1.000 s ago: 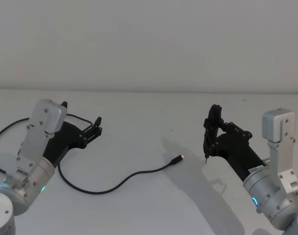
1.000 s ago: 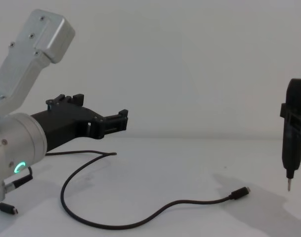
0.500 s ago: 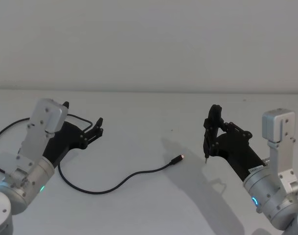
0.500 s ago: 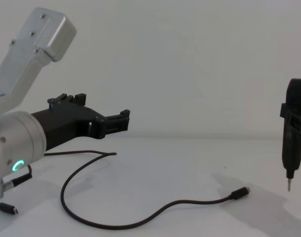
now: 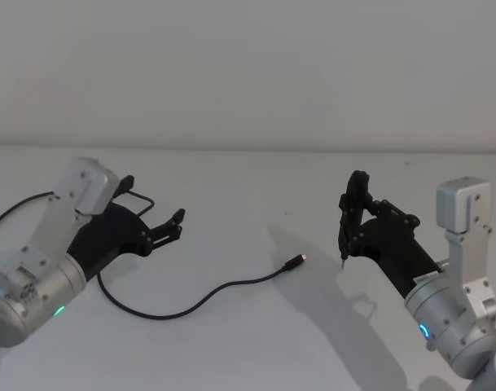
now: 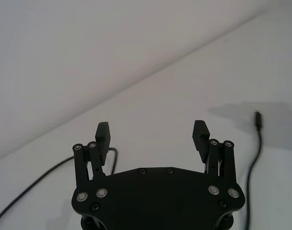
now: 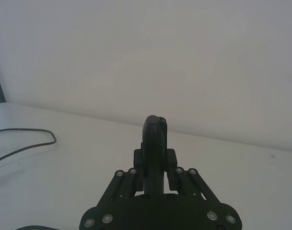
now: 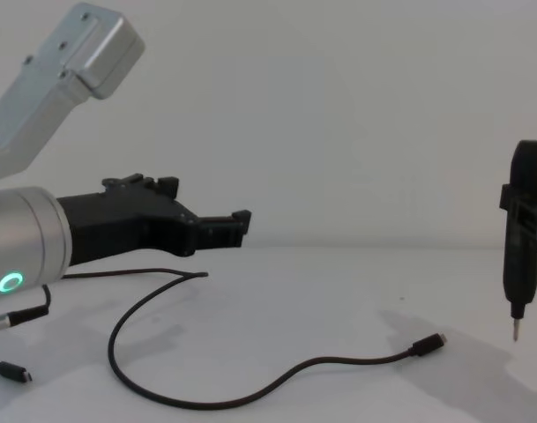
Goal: Pick up the data cable with the one hand.
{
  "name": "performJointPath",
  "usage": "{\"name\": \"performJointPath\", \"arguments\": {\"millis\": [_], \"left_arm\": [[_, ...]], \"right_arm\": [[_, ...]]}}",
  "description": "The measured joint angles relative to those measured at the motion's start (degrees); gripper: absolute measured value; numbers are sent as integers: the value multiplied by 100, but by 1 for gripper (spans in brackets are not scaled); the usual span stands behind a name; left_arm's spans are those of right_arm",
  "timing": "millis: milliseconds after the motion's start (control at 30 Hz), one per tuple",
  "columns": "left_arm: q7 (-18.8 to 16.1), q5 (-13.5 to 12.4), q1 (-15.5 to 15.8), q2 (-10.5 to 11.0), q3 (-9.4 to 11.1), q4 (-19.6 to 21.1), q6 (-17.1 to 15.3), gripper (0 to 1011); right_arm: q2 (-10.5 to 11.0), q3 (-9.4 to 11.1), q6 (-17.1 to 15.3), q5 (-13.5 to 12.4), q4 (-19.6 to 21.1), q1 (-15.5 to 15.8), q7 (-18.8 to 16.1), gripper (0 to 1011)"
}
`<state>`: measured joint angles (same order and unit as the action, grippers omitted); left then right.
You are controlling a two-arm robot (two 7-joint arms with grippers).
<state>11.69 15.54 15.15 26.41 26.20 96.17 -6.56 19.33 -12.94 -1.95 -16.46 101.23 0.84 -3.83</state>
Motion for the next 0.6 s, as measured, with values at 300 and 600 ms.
{"name": "performJointPath", "arguments": {"millis": [300, 600], "left_arm": [[779, 370, 161, 240, 37, 73, -457, 1001], [1492, 776, 437, 385, 178, 20, -1096, 1001]], "right_arm": [[0, 0, 0, 0, 0, 0, 0, 275], [0, 0, 0, 0, 0, 0, 0, 274]]}}
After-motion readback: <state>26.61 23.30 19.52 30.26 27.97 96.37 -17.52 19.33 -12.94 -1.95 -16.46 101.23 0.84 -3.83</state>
